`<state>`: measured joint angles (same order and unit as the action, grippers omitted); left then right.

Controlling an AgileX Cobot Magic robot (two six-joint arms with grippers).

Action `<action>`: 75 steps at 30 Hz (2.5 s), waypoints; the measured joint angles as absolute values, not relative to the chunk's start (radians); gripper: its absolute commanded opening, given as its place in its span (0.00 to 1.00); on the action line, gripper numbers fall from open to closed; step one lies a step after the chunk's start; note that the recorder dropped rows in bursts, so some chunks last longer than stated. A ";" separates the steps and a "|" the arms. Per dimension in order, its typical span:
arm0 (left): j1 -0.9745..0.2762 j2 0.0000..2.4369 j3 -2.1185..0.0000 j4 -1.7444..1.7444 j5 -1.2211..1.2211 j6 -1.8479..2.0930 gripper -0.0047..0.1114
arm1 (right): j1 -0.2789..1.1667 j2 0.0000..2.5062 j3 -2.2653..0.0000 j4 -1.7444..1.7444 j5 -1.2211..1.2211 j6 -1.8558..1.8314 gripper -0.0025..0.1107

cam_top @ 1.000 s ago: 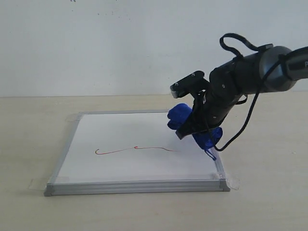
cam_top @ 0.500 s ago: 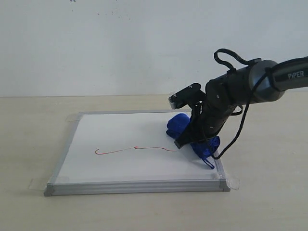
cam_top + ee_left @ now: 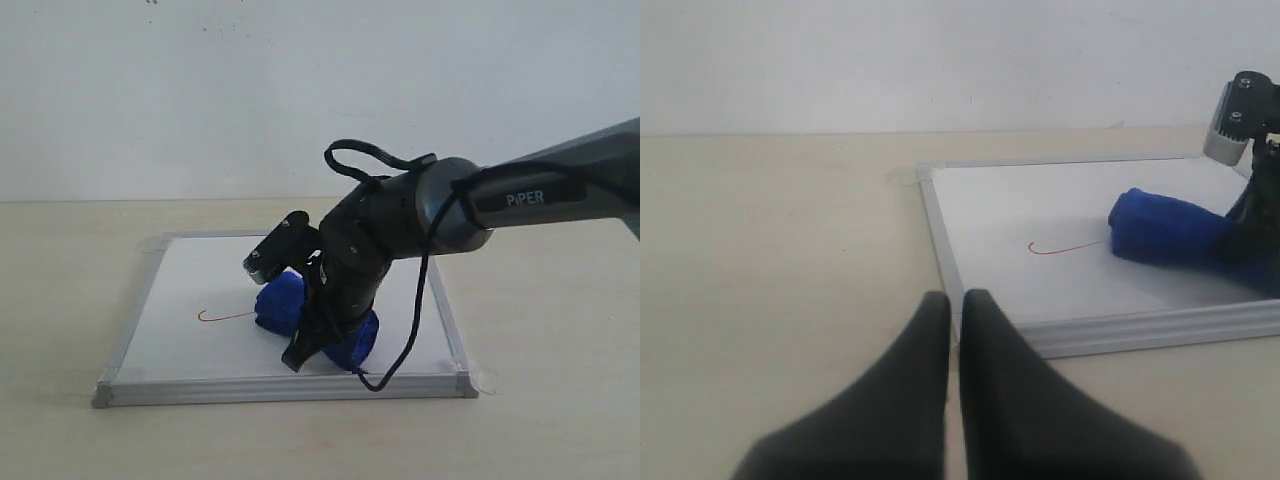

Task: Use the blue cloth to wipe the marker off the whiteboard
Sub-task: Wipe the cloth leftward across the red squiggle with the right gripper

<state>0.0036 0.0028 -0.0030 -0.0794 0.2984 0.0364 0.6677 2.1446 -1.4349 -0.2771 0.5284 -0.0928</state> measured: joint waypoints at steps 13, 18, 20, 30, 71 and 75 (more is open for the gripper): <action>0.004 0.003 -0.003 -0.079 0.298 0.036 0.07 | 0.537 2.160 -1.484 -0.383 0.720 0.027 0.02; 0.004 0.003 -0.003 -0.079 0.298 0.036 0.07 | 0.616 2.156 -1.496 0.000 0.675 -0.351 0.02; 0.004 0.003 -0.003 -0.079 0.298 0.036 0.07 | 0.644 2.156 -1.498 0.152 0.660 -0.480 0.02; 0.004 0.003 -0.003 -0.079 0.298 0.036 0.07 | 0.564 2.194 -1.571 0.292 0.684 -0.447 0.02; 0.004 0.003 -0.003 -0.079 0.298 0.036 0.07 | 0.541 2.323 -1.765 -0.336 0.775 -0.087 0.02; 0.004 0.003 -0.003 -0.079 0.298 0.036 0.07 | 0.562 2.328 -1.780 -0.158 0.786 -0.304 0.02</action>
<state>0.0036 0.0028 -0.0030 -0.0794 0.2984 0.0364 0.5616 2.3276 -1.7802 -0.1583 0.7865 -0.3042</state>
